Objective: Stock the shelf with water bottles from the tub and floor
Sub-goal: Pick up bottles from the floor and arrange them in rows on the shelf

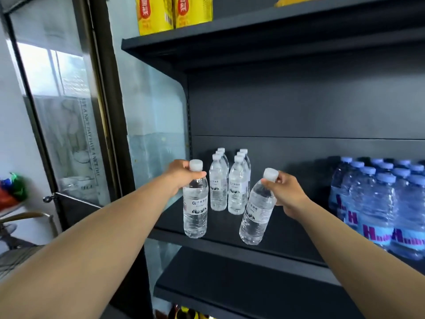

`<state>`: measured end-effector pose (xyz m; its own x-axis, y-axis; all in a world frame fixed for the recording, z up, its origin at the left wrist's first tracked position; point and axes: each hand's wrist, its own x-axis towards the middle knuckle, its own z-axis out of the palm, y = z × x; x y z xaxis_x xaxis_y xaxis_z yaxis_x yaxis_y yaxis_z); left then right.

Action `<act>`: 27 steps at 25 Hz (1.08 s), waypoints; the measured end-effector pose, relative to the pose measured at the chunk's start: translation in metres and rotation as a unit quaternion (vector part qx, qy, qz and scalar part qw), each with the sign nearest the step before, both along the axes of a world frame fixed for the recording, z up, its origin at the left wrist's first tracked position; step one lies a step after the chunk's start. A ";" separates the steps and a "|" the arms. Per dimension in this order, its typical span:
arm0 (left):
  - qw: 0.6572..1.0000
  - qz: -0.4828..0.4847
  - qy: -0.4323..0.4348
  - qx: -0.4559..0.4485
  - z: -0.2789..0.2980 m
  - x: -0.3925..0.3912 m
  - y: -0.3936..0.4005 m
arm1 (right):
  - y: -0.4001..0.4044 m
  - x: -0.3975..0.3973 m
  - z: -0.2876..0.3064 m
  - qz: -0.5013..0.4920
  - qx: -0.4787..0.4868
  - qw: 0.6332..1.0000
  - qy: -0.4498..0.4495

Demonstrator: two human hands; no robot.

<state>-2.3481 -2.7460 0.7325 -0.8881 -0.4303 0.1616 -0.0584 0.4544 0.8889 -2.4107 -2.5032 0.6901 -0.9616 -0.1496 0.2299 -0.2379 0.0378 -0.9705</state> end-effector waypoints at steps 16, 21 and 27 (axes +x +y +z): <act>0.935 -0.313 -0.056 0.158 -0.044 -0.119 -0.068 | -0.055 -0.072 -0.029 0.147 -0.140 0.976 -0.073; 0.957 -0.261 0.057 0.109 -0.088 -0.091 -0.045 | -0.078 -0.056 -0.072 -0.066 -0.024 0.997 -0.042; 0.940 -0.317 0.028 0.120 -0.084 -0.102 -0.062 | -0.062 -0.054 -0.065 0.012 0.023 0.999 -0.041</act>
